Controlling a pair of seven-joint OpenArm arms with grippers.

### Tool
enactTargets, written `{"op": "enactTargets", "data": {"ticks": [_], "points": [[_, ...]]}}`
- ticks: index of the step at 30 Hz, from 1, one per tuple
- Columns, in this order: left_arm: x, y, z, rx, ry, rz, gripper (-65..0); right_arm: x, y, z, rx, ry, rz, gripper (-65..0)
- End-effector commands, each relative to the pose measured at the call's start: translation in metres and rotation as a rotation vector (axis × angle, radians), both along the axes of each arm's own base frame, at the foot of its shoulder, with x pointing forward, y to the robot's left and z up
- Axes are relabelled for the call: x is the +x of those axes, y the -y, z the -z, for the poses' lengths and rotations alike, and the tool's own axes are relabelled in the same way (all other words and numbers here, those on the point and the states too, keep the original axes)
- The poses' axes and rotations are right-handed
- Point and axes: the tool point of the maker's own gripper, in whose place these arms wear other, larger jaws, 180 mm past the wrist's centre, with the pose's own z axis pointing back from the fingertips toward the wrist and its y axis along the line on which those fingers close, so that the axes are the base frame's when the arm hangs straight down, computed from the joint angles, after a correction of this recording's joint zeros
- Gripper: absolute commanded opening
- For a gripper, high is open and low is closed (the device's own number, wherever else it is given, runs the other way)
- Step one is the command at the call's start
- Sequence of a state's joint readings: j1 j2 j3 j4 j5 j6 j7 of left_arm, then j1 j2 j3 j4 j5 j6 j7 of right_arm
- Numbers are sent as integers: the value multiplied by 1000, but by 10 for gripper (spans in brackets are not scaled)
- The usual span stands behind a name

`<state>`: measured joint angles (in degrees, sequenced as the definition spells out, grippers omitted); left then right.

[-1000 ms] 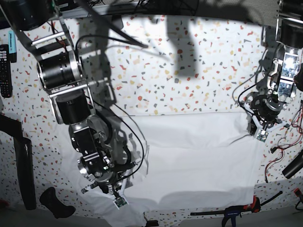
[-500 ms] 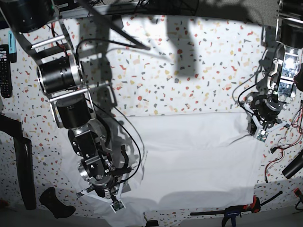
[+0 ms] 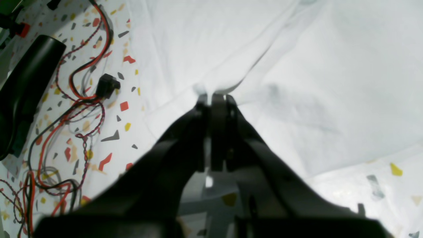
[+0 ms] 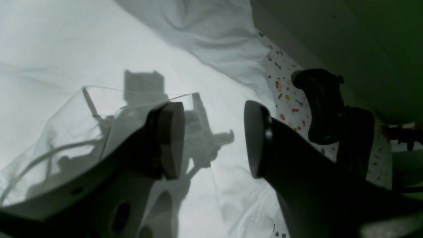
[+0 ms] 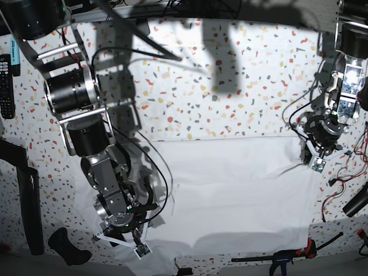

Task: Fold the T-shirt properly
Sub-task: 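Reach both grippers down to the shirt's hem edge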

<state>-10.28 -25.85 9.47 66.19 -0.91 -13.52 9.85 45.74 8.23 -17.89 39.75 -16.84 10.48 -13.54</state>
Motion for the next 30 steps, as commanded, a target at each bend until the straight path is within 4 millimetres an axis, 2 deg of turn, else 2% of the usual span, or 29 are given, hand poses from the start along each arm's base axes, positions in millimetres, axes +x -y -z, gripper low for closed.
{"op": "enactTargets", "data": {"ticks": [1, 7, 15, 16, 18, 20, 25, 30], "points": [[12, -6, -20, 10, 62, -1, -650, 15, -1, -36, 1, 86, -1, -359], [14, -12, -21, 161, 62, 39, -650, 14, -4, -32, 62, 74, 4, -359], [22, -10, -32, 168, 107, 56, -650, 12, -3, -30, 74, 58, 15, -359], [24, -9, -35, 176, 122, 65, -630, 12, -3, -29, 73, 56, 15, -359], [27, -9, -40, 234, 138, 86, -492, 12, -2, -29, 73, 51, 18, -359], [34, -13, -49, 276, 165, 80, -411, 12, -2, -28, 72, 46, 22, -359], [50, -17, -71, 265, 215, 43, -404, 7, -7, -17, 241, -22, 59, -359], [50, -11, -72, 116, 217, 13, -405, -10, -10, 14, 304, -113, 86, -359]]}}
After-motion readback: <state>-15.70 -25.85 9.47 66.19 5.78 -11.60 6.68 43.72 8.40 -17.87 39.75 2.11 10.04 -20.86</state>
